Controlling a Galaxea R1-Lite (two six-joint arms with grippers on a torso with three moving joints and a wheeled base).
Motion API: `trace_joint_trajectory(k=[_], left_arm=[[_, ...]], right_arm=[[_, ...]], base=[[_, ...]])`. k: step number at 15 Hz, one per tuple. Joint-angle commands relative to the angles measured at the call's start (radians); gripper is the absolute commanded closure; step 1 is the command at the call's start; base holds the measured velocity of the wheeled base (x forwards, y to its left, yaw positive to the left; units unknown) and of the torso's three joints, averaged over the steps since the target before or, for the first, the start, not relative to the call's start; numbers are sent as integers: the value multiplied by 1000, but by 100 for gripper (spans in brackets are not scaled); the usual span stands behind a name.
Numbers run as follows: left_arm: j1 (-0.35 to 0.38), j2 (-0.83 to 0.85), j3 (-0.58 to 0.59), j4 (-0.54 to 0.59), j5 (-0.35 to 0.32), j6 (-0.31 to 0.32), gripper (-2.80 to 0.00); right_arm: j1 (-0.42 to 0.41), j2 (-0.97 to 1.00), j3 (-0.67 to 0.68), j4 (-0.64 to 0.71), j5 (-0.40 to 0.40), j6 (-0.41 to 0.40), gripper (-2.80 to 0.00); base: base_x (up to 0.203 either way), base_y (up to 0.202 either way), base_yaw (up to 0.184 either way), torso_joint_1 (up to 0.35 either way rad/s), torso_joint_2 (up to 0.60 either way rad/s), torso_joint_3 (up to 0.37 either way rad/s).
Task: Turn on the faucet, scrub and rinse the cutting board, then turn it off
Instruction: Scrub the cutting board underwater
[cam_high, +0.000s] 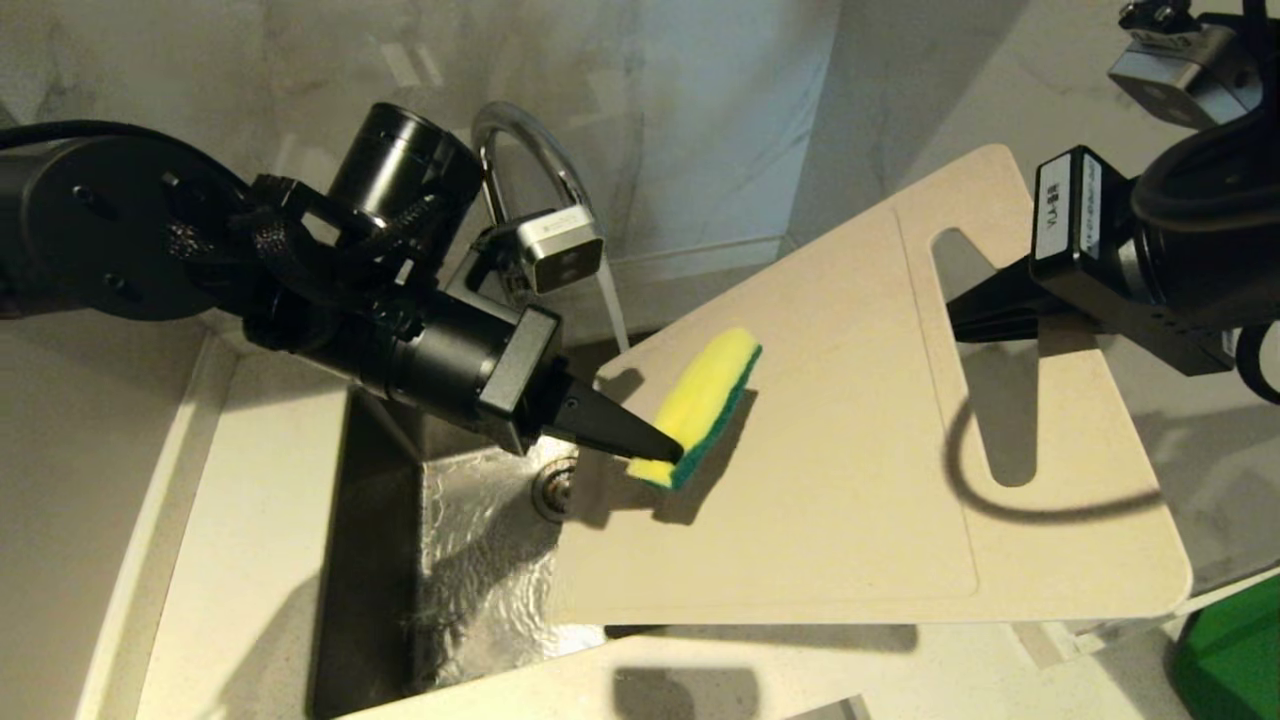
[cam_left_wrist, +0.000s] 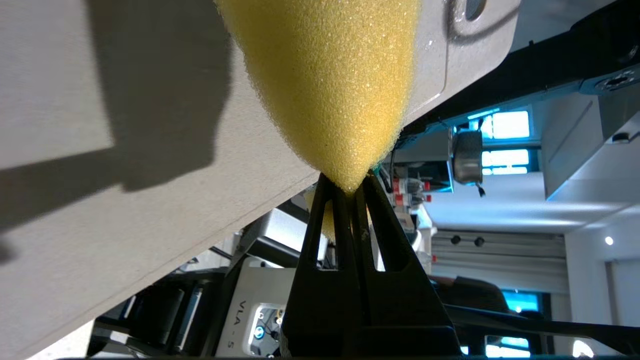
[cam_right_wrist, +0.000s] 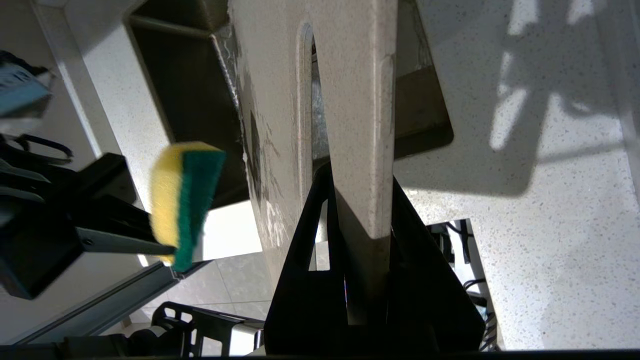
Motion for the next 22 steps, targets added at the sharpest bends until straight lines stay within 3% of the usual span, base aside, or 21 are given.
trace_joint_trajectory(k=[1,5,12,15,22], left_arm=[[-22,20,10,3,-5,-2,0],[-24,32,76,4,-3,1,0],[-10,12,296,-26,28,35,0],[37,19,376,-95,89,38,0],[168,-20,528,-128,98,67,0]], right_arm=[[0,6,1,5,3,5,0],[0,7,1,-9,1,5,0],[-1,10,-1,-21,1,6,0],[-1,6,-1,-20,-1,6,0],[-1,7,-4,-22,1,6,0]], base=[[0,0,0,0,0,0],[0,0,0,0,0,0],[0,0,0,0,0,0],[0,0,0,0,0,0],[0,0,0,0,0,0]])
